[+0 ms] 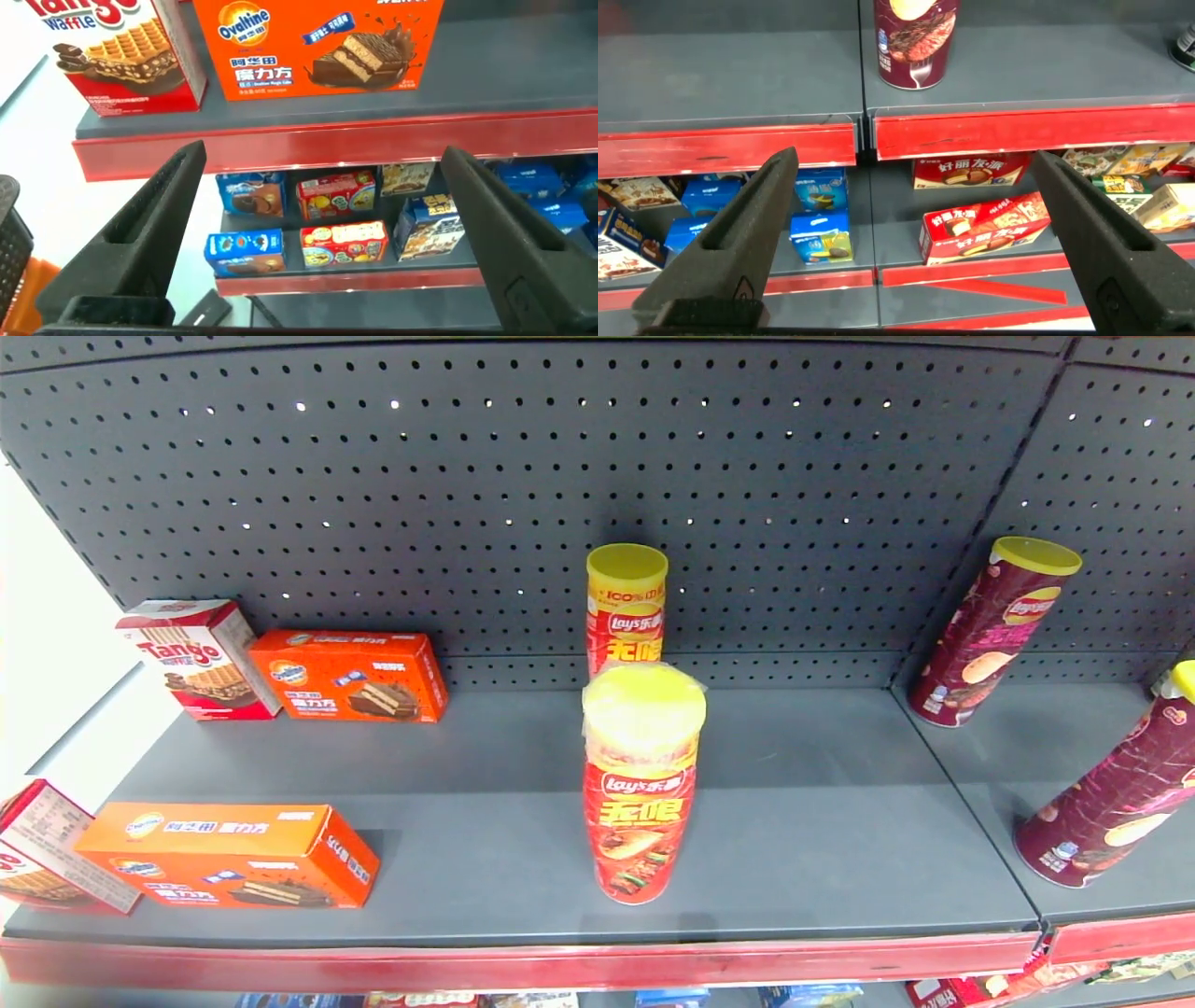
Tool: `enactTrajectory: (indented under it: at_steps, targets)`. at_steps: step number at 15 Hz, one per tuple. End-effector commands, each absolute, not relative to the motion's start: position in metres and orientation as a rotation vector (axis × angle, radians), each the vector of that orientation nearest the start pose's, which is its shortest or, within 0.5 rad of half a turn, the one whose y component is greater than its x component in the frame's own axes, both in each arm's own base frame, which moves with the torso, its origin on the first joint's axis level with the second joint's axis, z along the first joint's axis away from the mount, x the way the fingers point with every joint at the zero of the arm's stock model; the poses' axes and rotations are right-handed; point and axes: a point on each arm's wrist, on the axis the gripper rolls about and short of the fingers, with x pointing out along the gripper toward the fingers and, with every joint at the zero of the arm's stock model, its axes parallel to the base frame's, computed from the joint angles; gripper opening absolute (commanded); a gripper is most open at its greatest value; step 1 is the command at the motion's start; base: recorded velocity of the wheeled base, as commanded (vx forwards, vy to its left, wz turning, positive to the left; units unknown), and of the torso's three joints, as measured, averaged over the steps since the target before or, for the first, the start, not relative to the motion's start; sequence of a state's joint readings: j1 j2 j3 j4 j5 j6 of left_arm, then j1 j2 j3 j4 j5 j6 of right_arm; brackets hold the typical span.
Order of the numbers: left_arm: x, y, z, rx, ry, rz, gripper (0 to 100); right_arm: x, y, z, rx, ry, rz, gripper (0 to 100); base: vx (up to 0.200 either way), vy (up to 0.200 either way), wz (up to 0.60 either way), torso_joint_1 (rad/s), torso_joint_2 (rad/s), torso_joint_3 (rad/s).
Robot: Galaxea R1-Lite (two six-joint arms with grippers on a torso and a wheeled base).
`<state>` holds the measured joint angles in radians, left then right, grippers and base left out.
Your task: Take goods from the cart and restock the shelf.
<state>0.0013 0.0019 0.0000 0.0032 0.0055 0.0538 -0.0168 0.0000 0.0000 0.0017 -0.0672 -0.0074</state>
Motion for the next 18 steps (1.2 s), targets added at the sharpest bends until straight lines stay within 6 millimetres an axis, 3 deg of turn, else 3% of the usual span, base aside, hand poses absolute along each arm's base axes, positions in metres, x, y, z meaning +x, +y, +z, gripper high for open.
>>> enactTrajectory:
  at_steps: [1,4,18]
  targets:
    - [-0.0228,0.0001,0.0752,0.054,0.003,0.008,100,-0.0228,-0.0011,0.0752,-0.008,0.005,-0.084,100,0.0,0.0,0.0,0.0,0.0,0.0]
    - [-0.0228,0.0001,0.0752,0.055,0.003,0.011,100,-0.0228,-0.0011,0.0752,-0.008,0.005,-0.084,100,-0.133,0.0,0.0,0.002,0.0,0.002]
    - [-0.0228,0.0002,0.0752,0.008,0.003,0.017,100,-0.0228,-0.0011,0.0754,-0.008,0.003,-0.084,100,0.0,0.0,0.0,0.0,0.0,0.0]
